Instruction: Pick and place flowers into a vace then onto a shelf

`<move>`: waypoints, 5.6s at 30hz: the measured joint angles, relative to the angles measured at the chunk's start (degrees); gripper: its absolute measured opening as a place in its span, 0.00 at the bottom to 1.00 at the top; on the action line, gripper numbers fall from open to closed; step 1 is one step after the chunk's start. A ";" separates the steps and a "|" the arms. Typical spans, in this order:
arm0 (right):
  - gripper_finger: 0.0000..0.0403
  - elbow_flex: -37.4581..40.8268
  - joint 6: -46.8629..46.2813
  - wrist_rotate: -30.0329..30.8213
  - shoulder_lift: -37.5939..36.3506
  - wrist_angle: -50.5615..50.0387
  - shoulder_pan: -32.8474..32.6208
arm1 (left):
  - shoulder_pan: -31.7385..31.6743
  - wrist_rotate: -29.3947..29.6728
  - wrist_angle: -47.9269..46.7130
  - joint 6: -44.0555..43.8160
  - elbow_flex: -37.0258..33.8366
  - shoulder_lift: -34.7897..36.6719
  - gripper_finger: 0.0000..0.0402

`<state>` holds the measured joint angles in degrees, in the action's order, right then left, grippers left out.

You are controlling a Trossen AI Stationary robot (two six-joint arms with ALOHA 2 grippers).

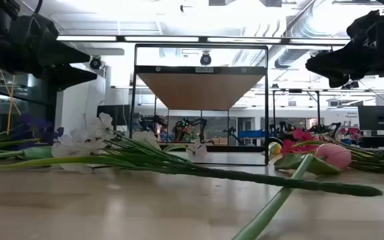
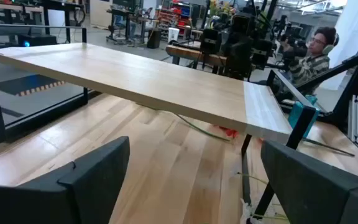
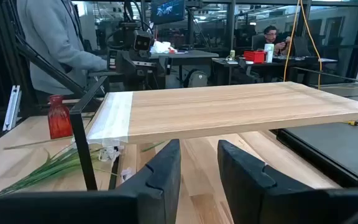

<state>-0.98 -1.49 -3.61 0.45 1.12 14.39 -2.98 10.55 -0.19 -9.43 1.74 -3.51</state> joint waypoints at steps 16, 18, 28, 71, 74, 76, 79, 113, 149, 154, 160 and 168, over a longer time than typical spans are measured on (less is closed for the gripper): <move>0.25 -0.01 0.00 0.00 -0.01 0.00 0.00 | 0.00 0.00 0.00 0.00 0.02 0.00 0.99; 0.25 -0.01 -0.01 -0.01 -0.02 -0.01 0.00 | 0.00 0.00 0.00 0.00 0.00 0.00 0.99; 0.25 0.01 0.01 0.01 0.00 0.01 0.00 | 0.00 0.00 0.02 0.00 0.00 0.00 0.99; 0.25 0.00 0.00 0.01 -0.01 0.00 0.01 | 0.00 0.00 0.01 0.00 0.00 0.01 0.99; 0.25 0.01 -0.01 -0.01 0.00 -0.01 0.00 | 0.00 0.00 0.02 0.00 0.00 0.01 0.99; 0.25 0.01 0.01 0.01 -0.01 -0.01 0.01 | 0.00 0.00 0.05 0.00 0.02 0.02 0.99; 0.25 -0.01 -0.01 -0.01 0.00 0.01 0.00 | 0.00 0.04 0.06 0.00 0.00 0.02 0.99; 0.25 0.06 -16.32 -3.22 0.26 54.91 -0.02 | 0.00 -6.68 -24.90 -17.63 42.21 -13.73 0.99; 0.25 -0.05 -10.04 2.63 0.29 56.16 -0.04 | 0.00 -4.90 -25.83 -28.33 45.98 -19.68 0.99; 0.25 -2.82 -9.68 1.93 0.57 52.49 -0.05 | 0.00 -4.91 -26.56 -31.49 46.01 -21.48 0.99; 0.25 -12.73 -4.64 1.54 5.66 42.41 -0.05 | 0.00 -4.92 -27.46 -31.86 46.01 -26.12 0.99; 0.25 -27.53 -1.86 1.52 17.48 27.72 -0.05 | -0.02 1.20 -41.37 -44.73 46.01 -30.13 0.99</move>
<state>-28.51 -3.34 -2.09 17.93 28.84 14.35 -3.01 11.74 -41.56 -54.16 47.75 -33.64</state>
